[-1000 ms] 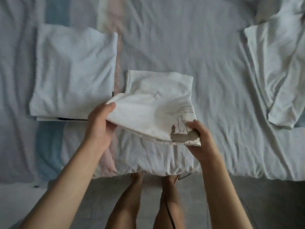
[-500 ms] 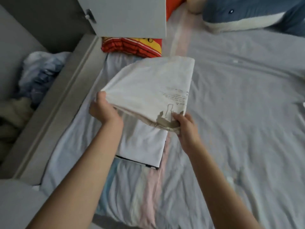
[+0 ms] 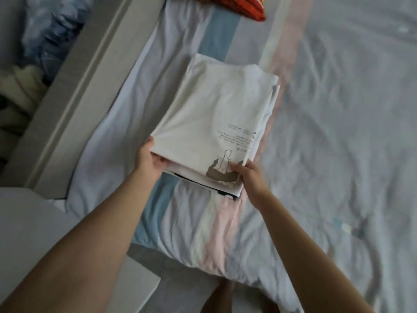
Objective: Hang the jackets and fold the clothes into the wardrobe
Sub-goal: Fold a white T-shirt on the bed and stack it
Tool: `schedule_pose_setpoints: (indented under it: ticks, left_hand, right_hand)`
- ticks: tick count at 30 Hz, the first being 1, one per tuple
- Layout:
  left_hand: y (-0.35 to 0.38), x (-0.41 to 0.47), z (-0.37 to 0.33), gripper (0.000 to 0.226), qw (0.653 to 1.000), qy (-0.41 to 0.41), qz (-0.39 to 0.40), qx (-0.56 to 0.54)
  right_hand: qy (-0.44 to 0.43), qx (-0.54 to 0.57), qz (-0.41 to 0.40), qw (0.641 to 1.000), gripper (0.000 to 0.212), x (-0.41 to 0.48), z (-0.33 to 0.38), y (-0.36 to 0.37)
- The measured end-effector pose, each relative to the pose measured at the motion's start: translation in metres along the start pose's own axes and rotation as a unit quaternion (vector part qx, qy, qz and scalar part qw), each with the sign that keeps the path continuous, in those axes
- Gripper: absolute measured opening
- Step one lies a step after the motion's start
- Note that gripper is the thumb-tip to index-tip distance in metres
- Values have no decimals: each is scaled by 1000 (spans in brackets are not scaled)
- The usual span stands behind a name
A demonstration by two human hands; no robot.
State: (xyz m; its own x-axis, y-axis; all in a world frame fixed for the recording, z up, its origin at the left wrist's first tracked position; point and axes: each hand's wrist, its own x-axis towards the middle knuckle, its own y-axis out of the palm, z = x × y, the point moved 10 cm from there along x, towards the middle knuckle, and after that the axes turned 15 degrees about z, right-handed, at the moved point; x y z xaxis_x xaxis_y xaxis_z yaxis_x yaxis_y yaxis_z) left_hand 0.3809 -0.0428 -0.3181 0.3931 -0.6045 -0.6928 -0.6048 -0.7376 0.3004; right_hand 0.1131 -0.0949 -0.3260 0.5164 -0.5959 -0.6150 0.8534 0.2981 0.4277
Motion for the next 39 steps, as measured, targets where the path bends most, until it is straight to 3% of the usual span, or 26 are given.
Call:
schedule_pose_setpoints:
  ticks: [7, 12, 15, 18, 20, 22, 24, 28, 30, 33, 37, 39]
  left_hand:
    - [-14, -11, 22, 13, 1000, 2, -19, -24]
    - [-24, -8, 26, 15, 998, 16, -56, 6]
    - [-32, -10, 23, 13, 992, 39, -110, 42]
    - [-48, -12, 11, 26, 966, 88, -204, 128]
    - [-47, -15, 4, 41, 946, 101, -255, 172]
    - [-41, -18, 2, 49, 931, 108, -283, 203]
    - [-35, -21, 6, 51, 928, 117, -285, 209]
    - [-31, -18, 7, 58, 916, 142, -256, 275]
    - [-32, -16, 7, 56, 914, 143, -251, 285]
    - [-35, -13, 7, 49, 917, 144, -243, 282]
    - [-26, -20, 1, 47, 908, 149, -262, 291]
    - [-10, -35, -10, 51, 866, 134, -325, 357]
  right_hand:
    - [8, -29, -11, 999, 22, -1, -2, -13]
    - [18, -120, -40, 992, 25, -9, 2, -18]
    - [22, -142, -77, 987, 21, -10, -4, -18]
    - [59, -298, -44, 952, 10, -7, 5, -11]
    - [64, -357, -38, 931, 26, 2, 21, -15]
    - [25, -287, -71, 955, 32, 11, 49, -29]
    - [-8, -136, -64, 989, 31, 34, 76, -39]
    - [-10, -13, -83, 996, 41, 90, 126, -59]
    - [-3, 31, -75, 997, 35, 105, 143, -61]
    - [-9, 46, -90, 995, 16, 109, 152, -67]
    - [-10, -18, -193, 981, 28, 109, 147, -91]
    - [-14, -108, -319, 942, 42, 96, 156, -98]
